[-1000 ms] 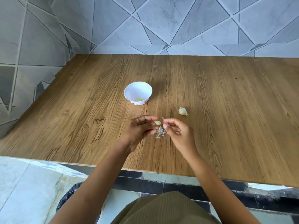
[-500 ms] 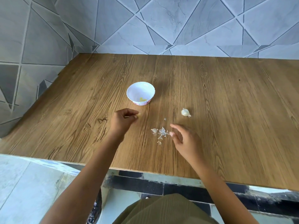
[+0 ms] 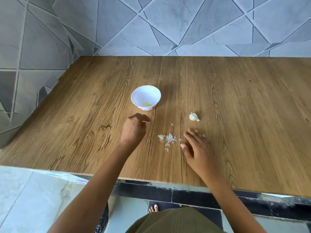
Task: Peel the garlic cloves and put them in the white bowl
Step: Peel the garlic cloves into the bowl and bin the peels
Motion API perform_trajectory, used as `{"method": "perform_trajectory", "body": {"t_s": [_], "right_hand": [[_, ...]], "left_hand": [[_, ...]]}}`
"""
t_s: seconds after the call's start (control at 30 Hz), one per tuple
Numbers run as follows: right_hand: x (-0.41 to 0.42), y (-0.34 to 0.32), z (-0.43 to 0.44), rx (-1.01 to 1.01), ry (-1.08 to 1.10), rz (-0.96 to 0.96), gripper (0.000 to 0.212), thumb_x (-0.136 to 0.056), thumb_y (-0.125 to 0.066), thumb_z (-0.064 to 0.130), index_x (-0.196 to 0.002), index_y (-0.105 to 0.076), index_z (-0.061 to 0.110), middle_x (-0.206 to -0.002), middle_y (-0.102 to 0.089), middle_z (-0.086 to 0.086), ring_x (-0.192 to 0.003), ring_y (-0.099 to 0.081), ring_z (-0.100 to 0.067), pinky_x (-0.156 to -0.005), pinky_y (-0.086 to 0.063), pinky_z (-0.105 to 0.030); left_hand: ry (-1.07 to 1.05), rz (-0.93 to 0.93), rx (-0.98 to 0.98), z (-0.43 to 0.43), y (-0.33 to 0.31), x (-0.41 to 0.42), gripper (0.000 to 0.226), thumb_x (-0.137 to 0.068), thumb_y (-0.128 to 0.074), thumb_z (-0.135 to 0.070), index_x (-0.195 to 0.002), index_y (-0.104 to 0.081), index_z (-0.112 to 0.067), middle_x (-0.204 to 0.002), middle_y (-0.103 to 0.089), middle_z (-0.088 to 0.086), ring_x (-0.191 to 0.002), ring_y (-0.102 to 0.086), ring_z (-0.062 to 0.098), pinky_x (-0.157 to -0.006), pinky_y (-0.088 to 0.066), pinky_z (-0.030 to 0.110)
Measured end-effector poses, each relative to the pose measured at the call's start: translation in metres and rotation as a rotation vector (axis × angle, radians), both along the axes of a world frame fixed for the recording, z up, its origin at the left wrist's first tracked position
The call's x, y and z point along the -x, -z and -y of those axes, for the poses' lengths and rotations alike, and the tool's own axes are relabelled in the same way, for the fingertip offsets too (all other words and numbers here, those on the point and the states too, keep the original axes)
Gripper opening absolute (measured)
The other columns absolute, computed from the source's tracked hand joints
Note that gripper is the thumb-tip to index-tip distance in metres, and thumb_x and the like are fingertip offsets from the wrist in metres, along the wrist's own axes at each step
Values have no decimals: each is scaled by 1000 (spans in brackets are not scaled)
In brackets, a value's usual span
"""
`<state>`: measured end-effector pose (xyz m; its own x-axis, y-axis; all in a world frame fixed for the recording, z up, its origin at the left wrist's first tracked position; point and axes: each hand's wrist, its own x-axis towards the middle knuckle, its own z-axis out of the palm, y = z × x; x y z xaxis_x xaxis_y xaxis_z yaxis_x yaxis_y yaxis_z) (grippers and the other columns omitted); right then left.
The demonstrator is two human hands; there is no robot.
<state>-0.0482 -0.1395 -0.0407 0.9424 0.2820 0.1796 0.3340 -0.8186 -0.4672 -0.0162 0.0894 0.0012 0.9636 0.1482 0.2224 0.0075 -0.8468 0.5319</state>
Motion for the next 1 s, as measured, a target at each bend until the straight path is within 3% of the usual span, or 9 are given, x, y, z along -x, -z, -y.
{"method": "perform_trajectory", "body": {"t_s": [0.13,0.27,0.4,0.47,0.53,0.6,0.7,0.8,1.0], "right_hand": [[0,-1,-2,-41,-11,-15,42,-96,-51,28,-135,-48,13,-147,-38,-3,-141,-27,-18,-118,-11,-33],[1,1,-1,-92,-16,-11,42,-95,-52,27,-134,-49,13,-146,-41,-3,-140,-29,-17,-117,-10,-29],[-1,-1,4,-243,10,-8,39,-93,-56,21,-130,-53,10,-138,-51,-4,-134,-39,-16,-115,-25,-35],[-1,-5,6,-382,35,-42,37,-93,-57,19,-129,-54,10,-134,-54,-2,-129,-44,-12,-111,-32,-26],[0,-9,8,-540,56,-111,37,-94,-55,20,-129,-54,11,-132,-54,3,-123,-45,-3,-102,-31,-8],[1,-14,9,-707,79,-213,35,-95,-52,21,-130,-53,14,-131,-53,7,-118,-47,5,-96,-32,-3],[-2,-24,10,-991,133,-342,29,-96,-51,19,-124,-57,18,-125,-58,8,-109,-52,12,-92,-39,-6],[-6,-30,11,-1199,177,-489,19,-96,-50,22,-110,-62,26,-119,-62,7,-114,-56,-3,-99,-42,-21],[-16,-29,8,-1472,276,-775,28,-100,-41,19,-122,-57,14,-122,-62,-2,-107,-60,-8,-91,-48,-23]], "left_hand": [[317,-79,-76,40,-1,-10,46,-78,-45,16,-112,-68,-5,-116,-67,10,-102,-64,25,-85,-50,31],[383,-204,-248,52,1,-20,46,-79,-54,11,-120,-63,-8,-126,-60,7,-110,-59,24,-89,-49,35],[455,-219,-230,48,-4,-12,42,-78,-54,10,-113,-68,-8,-118,-63,9,-104,-61,24,-86,-50,36],[511,-244,-211,47,-8,-4,42,-78,-53,11,-113,-68,-9,-117,-63,9,-103,-62,23,-86,-51,36],[537,-289,-217,47,-11,6,44,-80,-53,8,-116,-67,-13,-119,-62,5,-104,-61,20,-87,-51,34],[533,-327,-208,47,-12,16,45,-81,-55,3,-120,-64,-18,-122,-60,0,-106,-59,16,-90,-50,30],[534,-314,-257,49,-13,26,40,-85,-59,-9,-123,-62,-23,-126,-58,-2,-111,-57,15,-95,-46,28],[477,-258,-282,55,-11,30,35,-87,-60,-10,-120,-64,-22,-126,-60,0,-111,-58,16,-94,-45,27],[451,-127,-349,63,0,39,20,-92,-55,-8,-103,-71,-8,-106,-68,6,-86,-67,21,-72,-54,30]]}}
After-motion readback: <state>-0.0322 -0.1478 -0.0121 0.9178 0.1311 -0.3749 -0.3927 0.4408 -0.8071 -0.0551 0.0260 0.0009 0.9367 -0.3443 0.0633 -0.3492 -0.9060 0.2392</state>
